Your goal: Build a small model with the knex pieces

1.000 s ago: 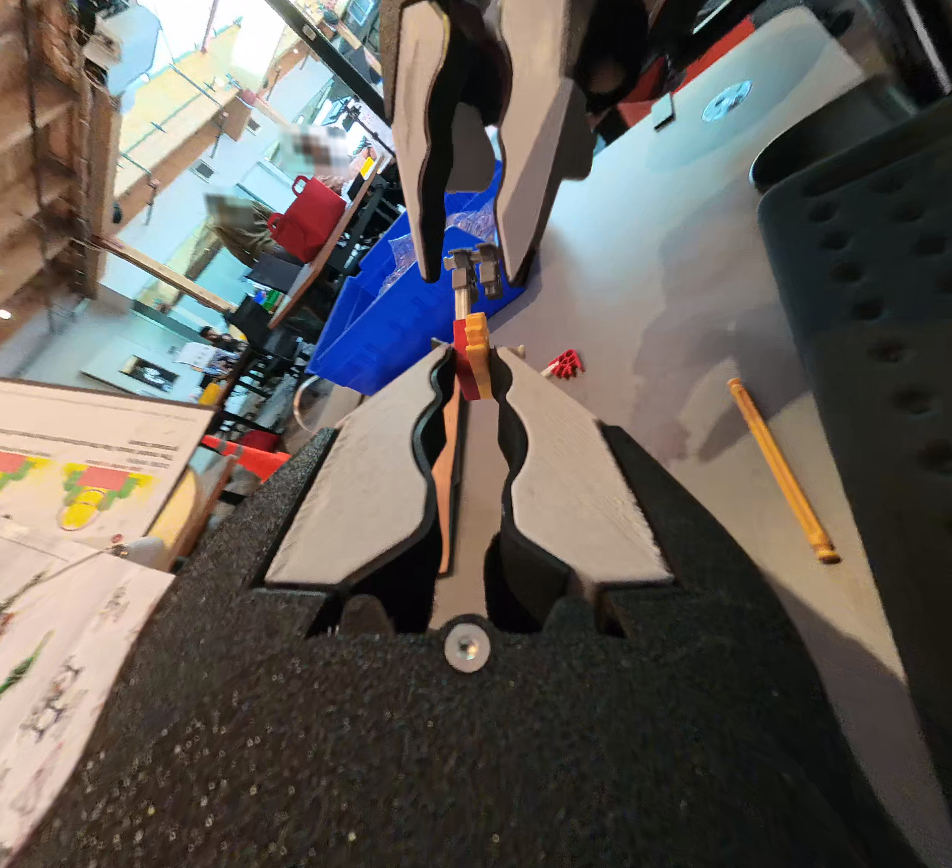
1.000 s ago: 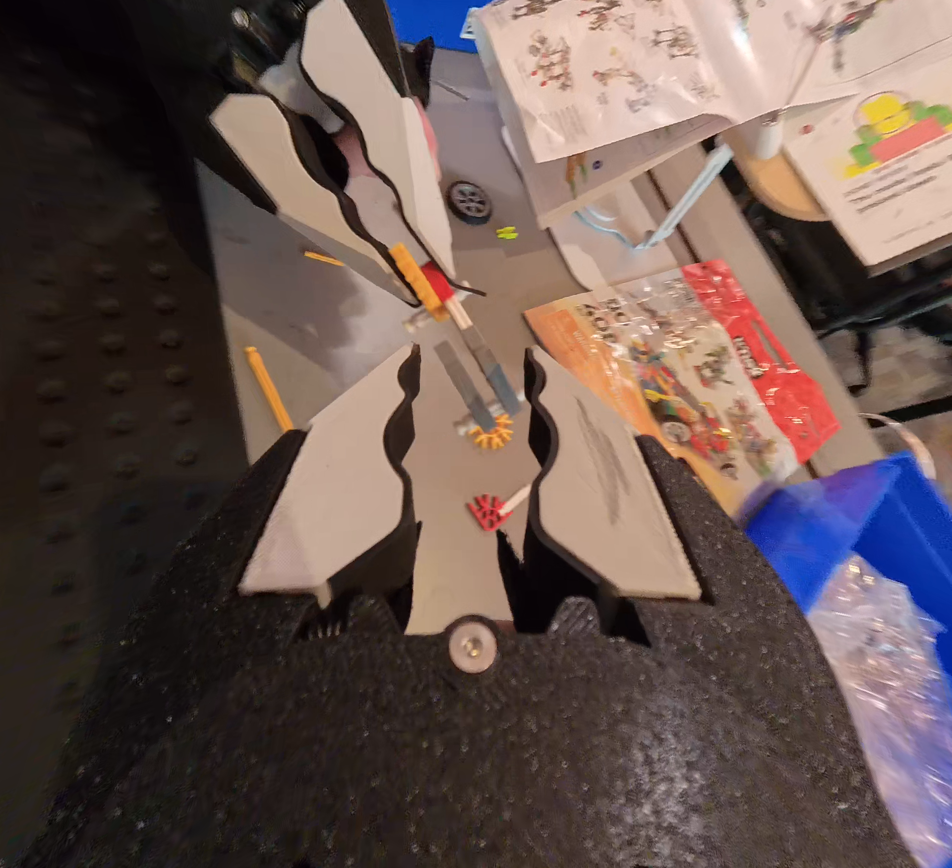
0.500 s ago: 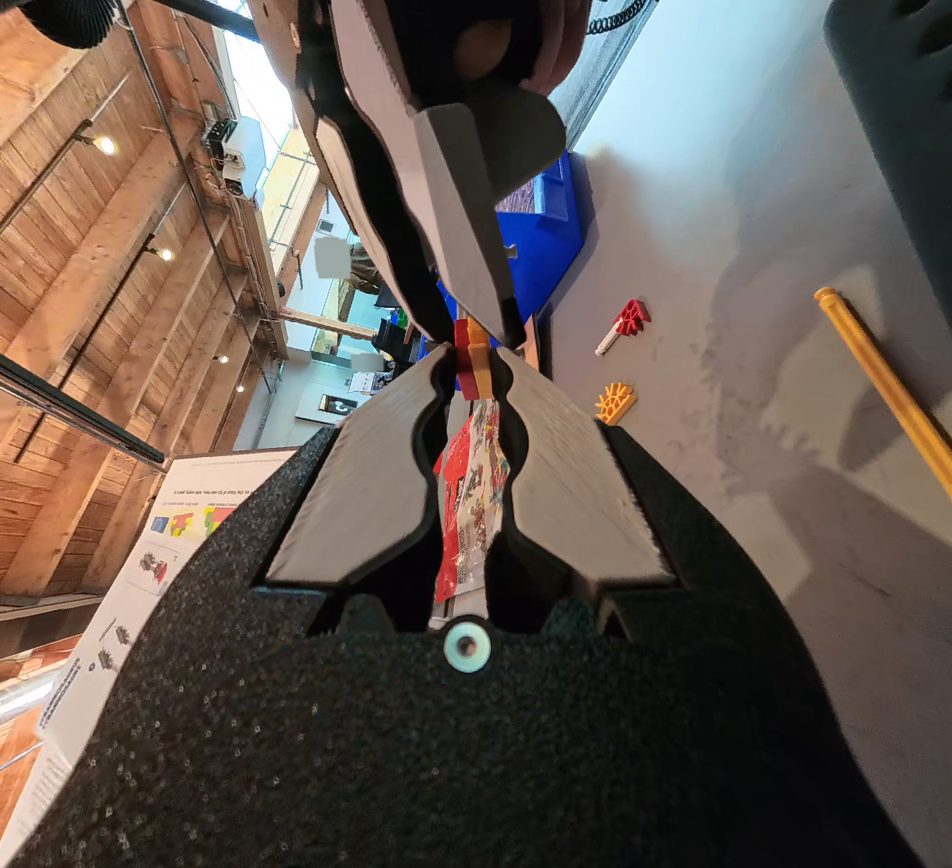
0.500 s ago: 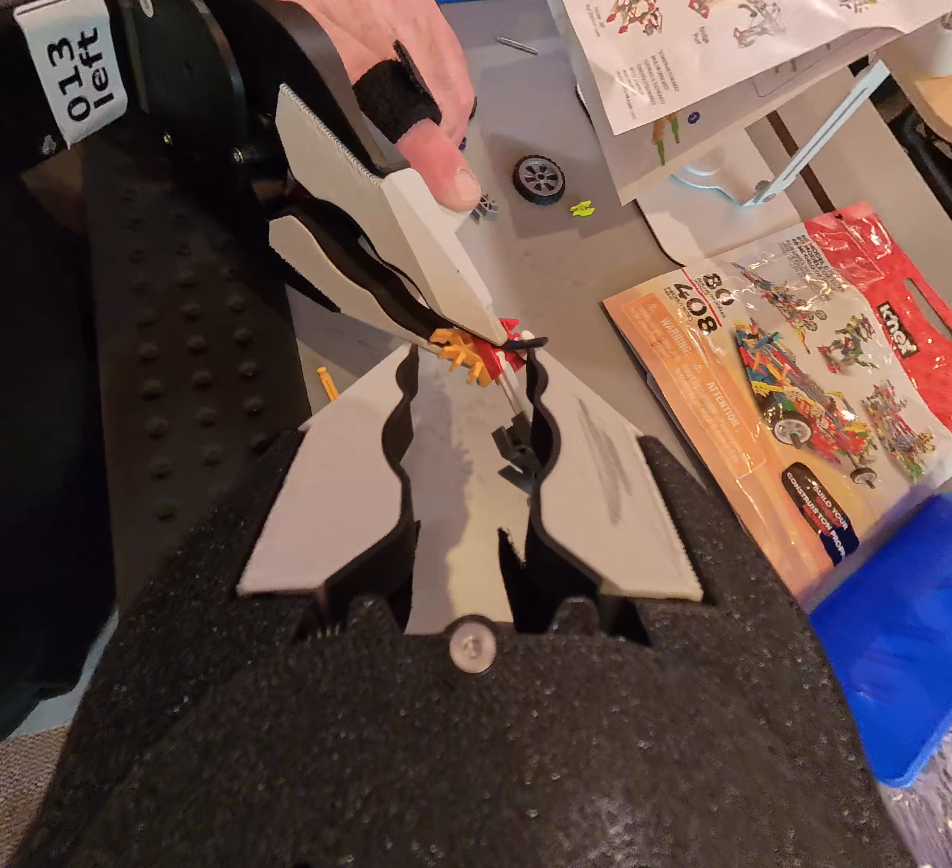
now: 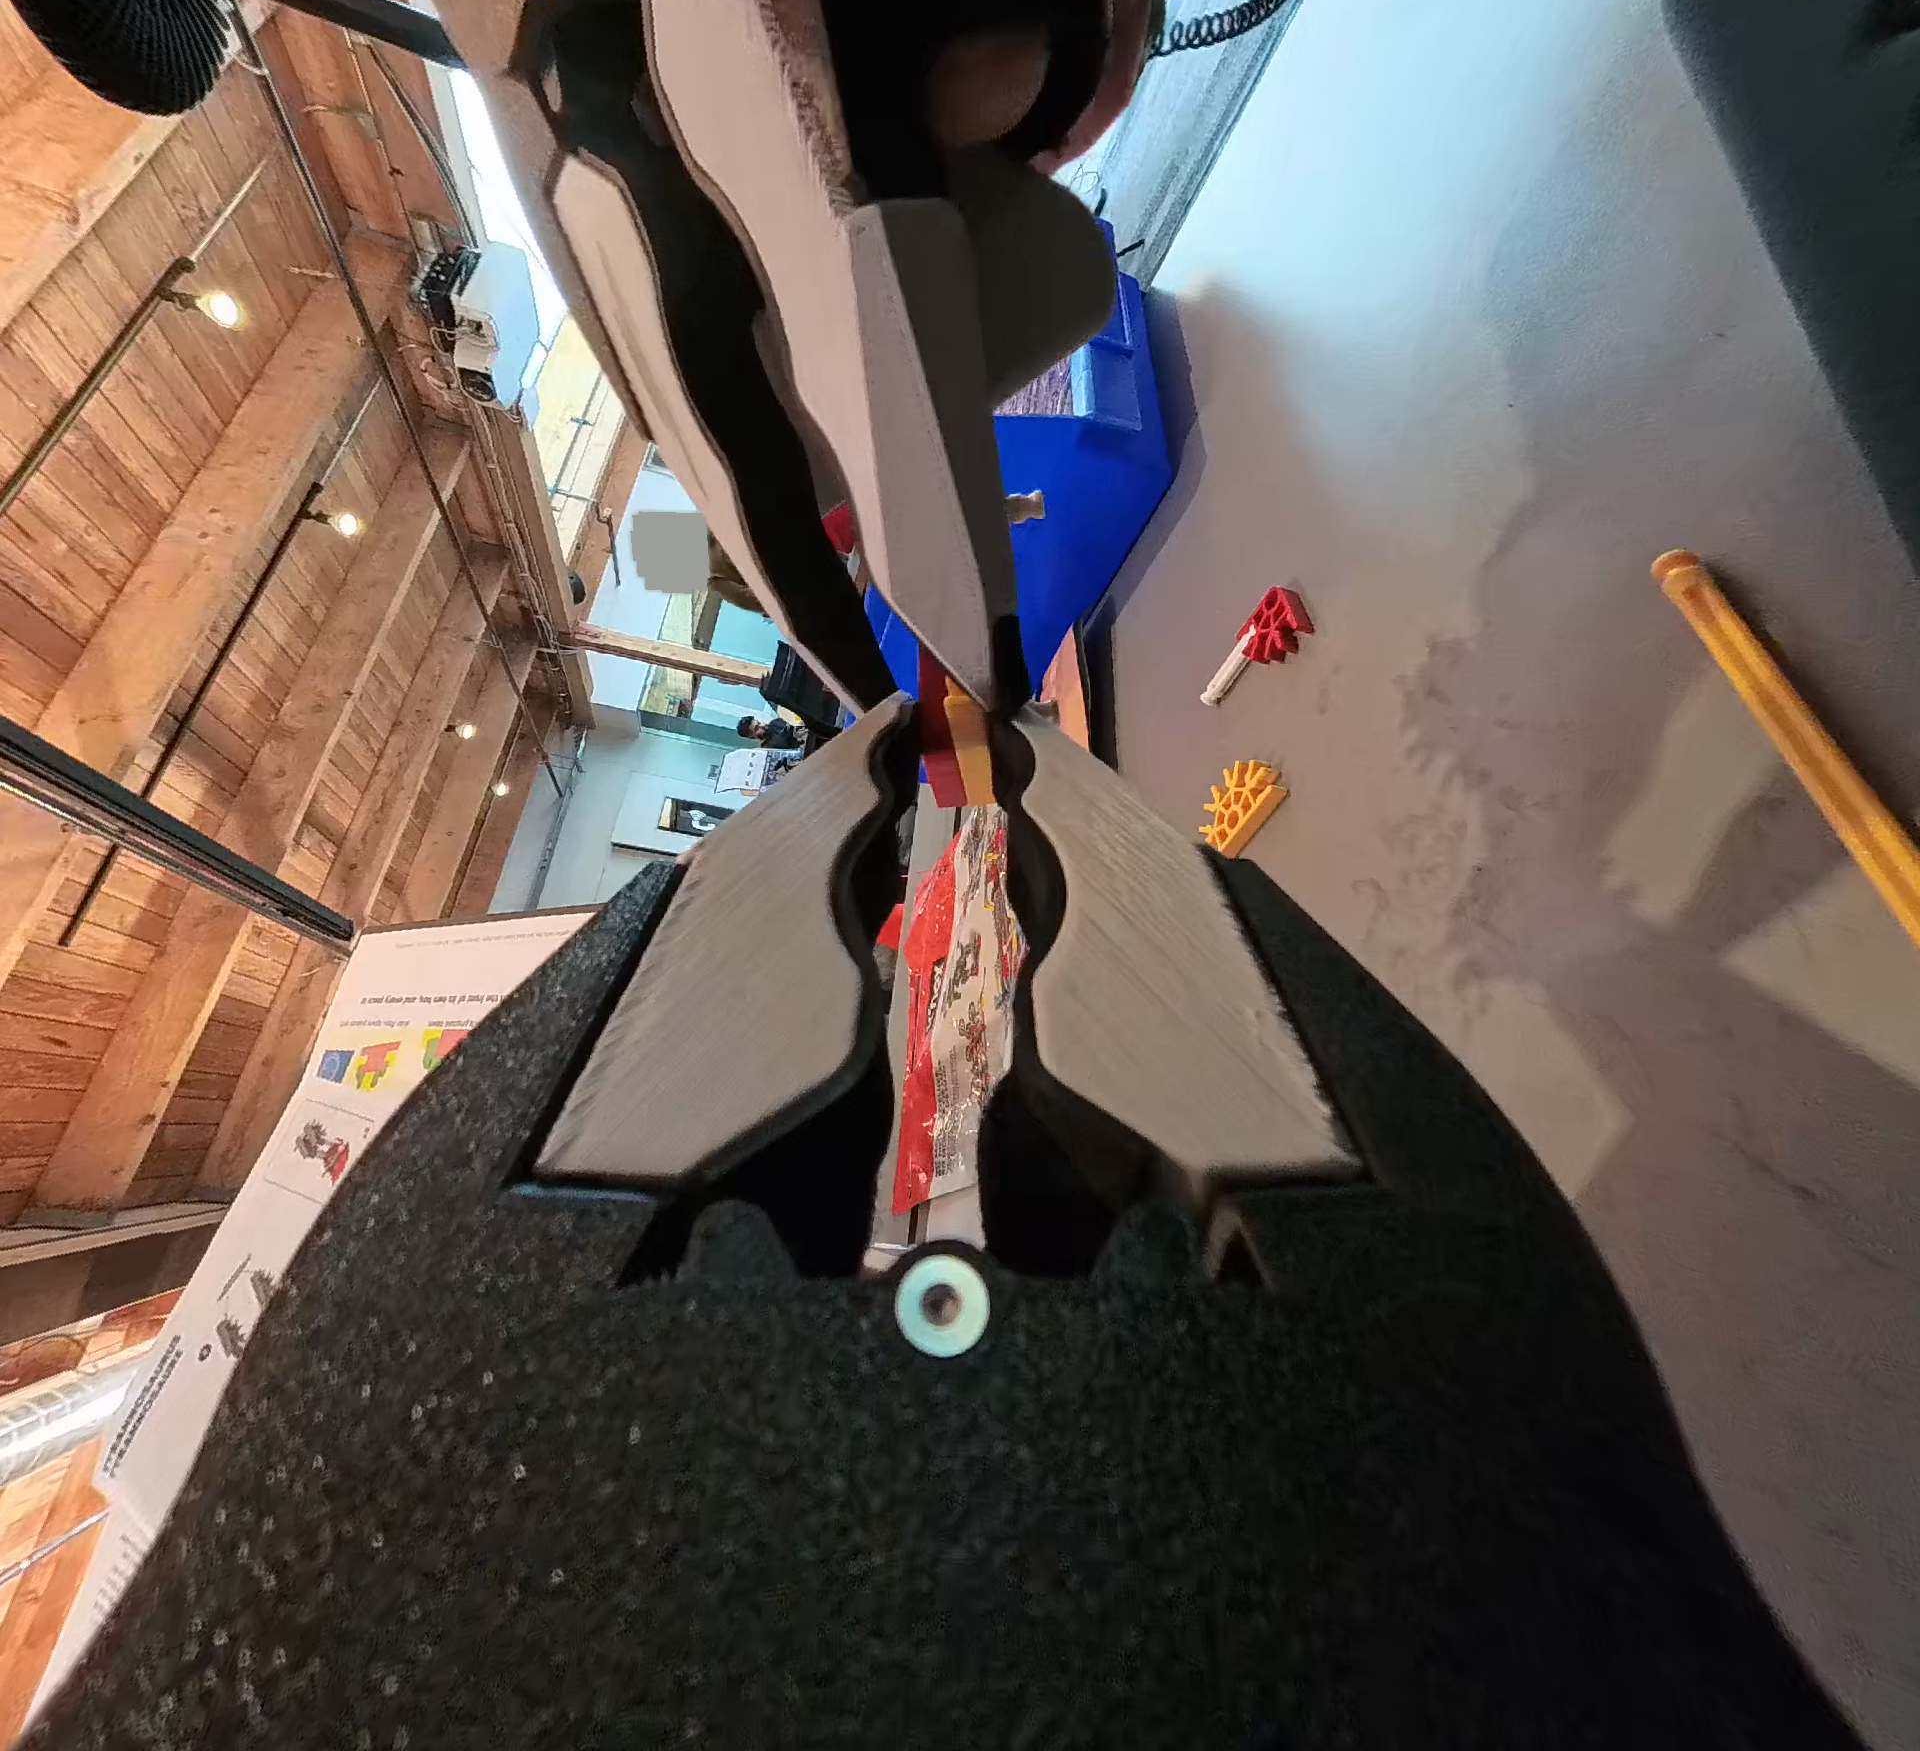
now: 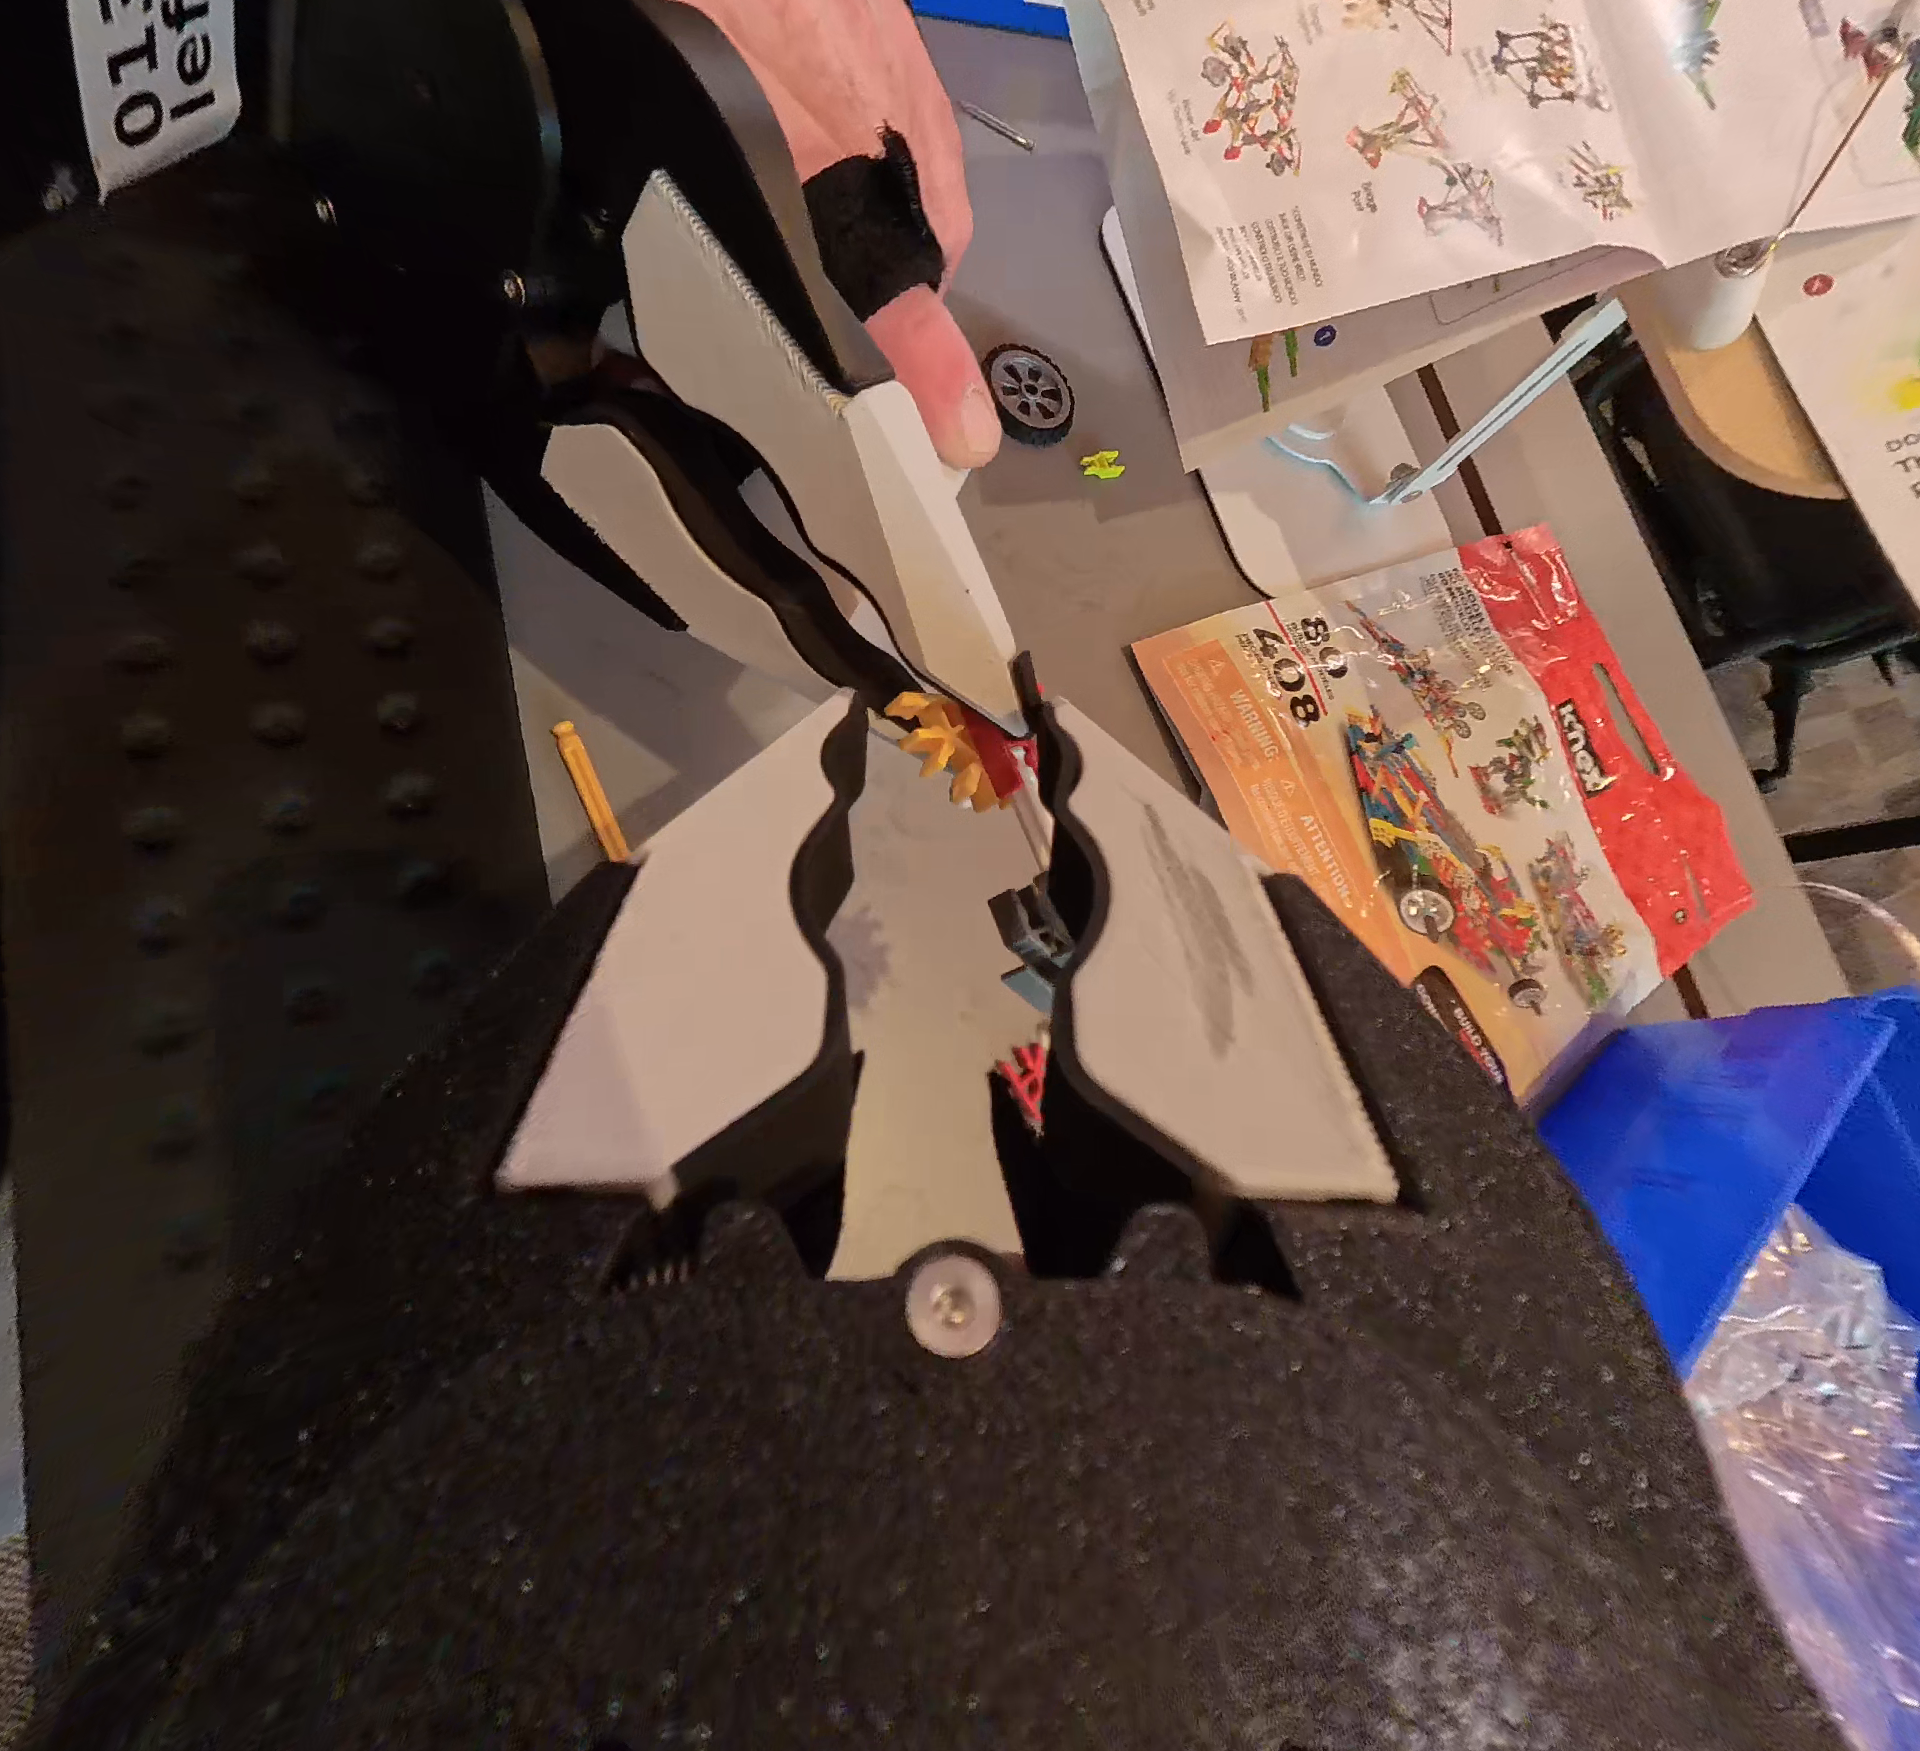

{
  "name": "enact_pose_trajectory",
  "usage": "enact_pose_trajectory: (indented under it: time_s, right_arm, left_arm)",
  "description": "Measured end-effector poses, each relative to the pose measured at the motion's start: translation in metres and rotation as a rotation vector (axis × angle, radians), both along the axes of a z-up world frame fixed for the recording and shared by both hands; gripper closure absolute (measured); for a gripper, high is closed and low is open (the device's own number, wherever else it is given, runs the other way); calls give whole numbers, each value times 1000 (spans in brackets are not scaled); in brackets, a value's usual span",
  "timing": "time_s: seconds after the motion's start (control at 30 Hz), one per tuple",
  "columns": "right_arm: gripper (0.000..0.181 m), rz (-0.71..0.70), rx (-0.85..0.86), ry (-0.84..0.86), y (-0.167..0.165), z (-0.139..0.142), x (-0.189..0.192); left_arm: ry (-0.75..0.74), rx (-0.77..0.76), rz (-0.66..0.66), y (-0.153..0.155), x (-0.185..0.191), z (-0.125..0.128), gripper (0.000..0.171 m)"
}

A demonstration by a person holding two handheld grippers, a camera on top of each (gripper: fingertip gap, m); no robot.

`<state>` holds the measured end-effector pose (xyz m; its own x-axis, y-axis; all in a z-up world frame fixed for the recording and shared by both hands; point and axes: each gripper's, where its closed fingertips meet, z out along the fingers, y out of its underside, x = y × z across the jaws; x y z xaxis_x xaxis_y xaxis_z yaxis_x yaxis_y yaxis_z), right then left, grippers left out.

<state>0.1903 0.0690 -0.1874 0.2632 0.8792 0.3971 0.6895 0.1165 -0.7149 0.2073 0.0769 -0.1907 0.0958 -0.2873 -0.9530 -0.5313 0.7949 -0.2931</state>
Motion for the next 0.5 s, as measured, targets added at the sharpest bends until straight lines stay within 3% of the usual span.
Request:
enact_pose_trajectory:
  time_s: [0.23,0.5]
  right_arm:
    - [156,72,120,-73,-3,0,2]
    - [154,78,120,-95,-2,4,0]
  left_arm:
    - [-6,-24,-50,-5,0,0,160]
    - [-7,-9,-49,-4,0,2,160]
